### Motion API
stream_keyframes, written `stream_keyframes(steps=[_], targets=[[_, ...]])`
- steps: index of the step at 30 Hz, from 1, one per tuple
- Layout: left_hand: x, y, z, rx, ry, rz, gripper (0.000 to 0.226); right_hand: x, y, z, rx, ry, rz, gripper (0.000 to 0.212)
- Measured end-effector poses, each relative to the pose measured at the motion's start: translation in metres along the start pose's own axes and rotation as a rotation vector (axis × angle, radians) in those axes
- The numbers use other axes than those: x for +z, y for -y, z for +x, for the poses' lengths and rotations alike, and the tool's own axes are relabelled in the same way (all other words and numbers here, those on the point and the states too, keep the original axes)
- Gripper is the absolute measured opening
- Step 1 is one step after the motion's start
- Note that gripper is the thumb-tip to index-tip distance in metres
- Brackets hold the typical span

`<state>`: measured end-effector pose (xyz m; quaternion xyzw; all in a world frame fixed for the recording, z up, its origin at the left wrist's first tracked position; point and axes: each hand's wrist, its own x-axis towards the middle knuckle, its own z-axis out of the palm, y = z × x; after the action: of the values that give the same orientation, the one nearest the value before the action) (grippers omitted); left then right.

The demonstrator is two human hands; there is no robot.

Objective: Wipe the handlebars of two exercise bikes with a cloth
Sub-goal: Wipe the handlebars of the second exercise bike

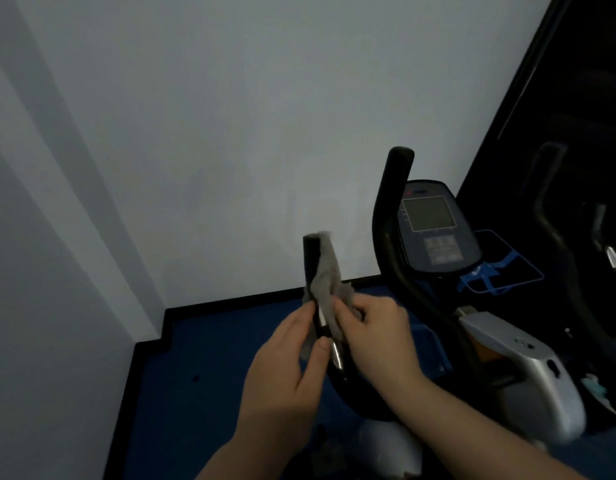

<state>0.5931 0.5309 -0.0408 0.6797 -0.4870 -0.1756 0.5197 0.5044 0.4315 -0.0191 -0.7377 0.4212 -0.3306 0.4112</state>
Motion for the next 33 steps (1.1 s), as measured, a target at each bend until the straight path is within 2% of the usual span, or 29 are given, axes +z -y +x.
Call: stream_keyframes(steps=[2,7,9,12,16,23,28,31,33], targets=[[0.002,-0.001,-0.004,-0.027,-0.011,-0.052,0.040,-0.008,0.006,-0.001,-0.033,0.106,-0.163,0.025],[0.007,-0.001,-0.004,-0.092,-0.103,-0.080,0.045,0.008,0.030,0.037,-0.078,0.014,-0.172,0.014],[0.006,-0.004,-0.003,-0.086,-0.132,-0.100,0.048,0.010,0.025,0.036,-0.066,0.036,-0.160,0.019],[0.008,-0.005,-0.003,-0.070,-0.188,-0.136,0.047,-0.002,0.011,0.008,0.011,0.157,-0.152,0.029],[0.028,-0.005,-0.012,-0.078,-0.185,-0.146,0.052,-0.021,-0.001,-0.019,0.025,0.297,-0.204,0.033],[0.063,-0.011,-0.028,-0.142,-0.220,-0.077,0.070,-0.053,-0.011,-0.028,-0.361,0.620,-0.638,0.030],[0.080,-0.021,-0.040,-0.145,-0.272,0.034,0.064,-0.106,-0.018,-0.008,-0.490,0.829,-0.870,0.020],[0.087,-0.030,-0.049,-0.142,-0.263,0.082,0.063,-0.125,-0.031,-0.003,-0.609,0.822,-0.981,0.009],[0.088,-0.033,-0.054,-0.136,-0.257,0.083,0.061,-0.123,-0.038,-0.007,-0.687,0.764,-0.960,0.010]])
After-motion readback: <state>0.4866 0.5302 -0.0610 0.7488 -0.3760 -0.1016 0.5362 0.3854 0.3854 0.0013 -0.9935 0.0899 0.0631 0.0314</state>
